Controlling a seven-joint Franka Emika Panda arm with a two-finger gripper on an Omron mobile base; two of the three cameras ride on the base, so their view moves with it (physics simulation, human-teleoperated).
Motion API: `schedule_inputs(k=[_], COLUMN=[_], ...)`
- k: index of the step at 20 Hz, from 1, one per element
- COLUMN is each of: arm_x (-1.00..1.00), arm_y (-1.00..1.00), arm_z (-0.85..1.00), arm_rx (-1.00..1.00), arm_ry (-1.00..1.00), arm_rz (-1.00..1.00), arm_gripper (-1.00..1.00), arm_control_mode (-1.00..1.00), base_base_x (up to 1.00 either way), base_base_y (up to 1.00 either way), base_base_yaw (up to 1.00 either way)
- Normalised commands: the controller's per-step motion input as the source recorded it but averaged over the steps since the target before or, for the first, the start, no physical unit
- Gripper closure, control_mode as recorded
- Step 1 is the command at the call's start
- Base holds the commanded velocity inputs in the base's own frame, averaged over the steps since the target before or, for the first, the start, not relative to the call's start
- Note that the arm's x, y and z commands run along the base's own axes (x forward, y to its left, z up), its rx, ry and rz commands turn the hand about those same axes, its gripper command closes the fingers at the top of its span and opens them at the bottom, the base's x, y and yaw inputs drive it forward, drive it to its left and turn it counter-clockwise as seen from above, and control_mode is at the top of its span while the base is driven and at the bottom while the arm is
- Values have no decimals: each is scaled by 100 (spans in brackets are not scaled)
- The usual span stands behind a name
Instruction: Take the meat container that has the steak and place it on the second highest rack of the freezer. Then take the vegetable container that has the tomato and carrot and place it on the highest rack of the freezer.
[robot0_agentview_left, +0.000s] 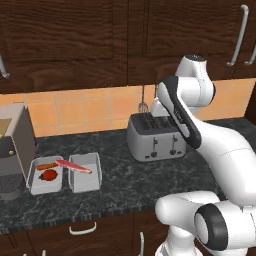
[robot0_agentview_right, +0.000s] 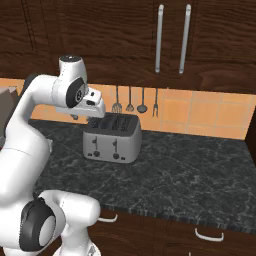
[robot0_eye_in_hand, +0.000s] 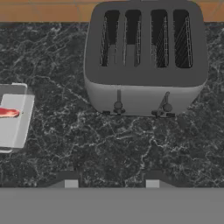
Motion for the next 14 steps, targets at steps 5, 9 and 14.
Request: schedule_inputs(k=[5,9,14], arm_x=[-14,-39,-8], arm_y=[9,90,92], arm_z=[-11,-59,-54], arm_rx=[0,0,7], arm_ry=[3,10,14], arm_rz=[1,-1,-17], arm_gripper=[-100,-100,-100], arm_control_mode=[-100,-100,-100], base_base_x=[0,0,0], base_base_y=[0,0,0], base_base_yaw=[0,0,0])
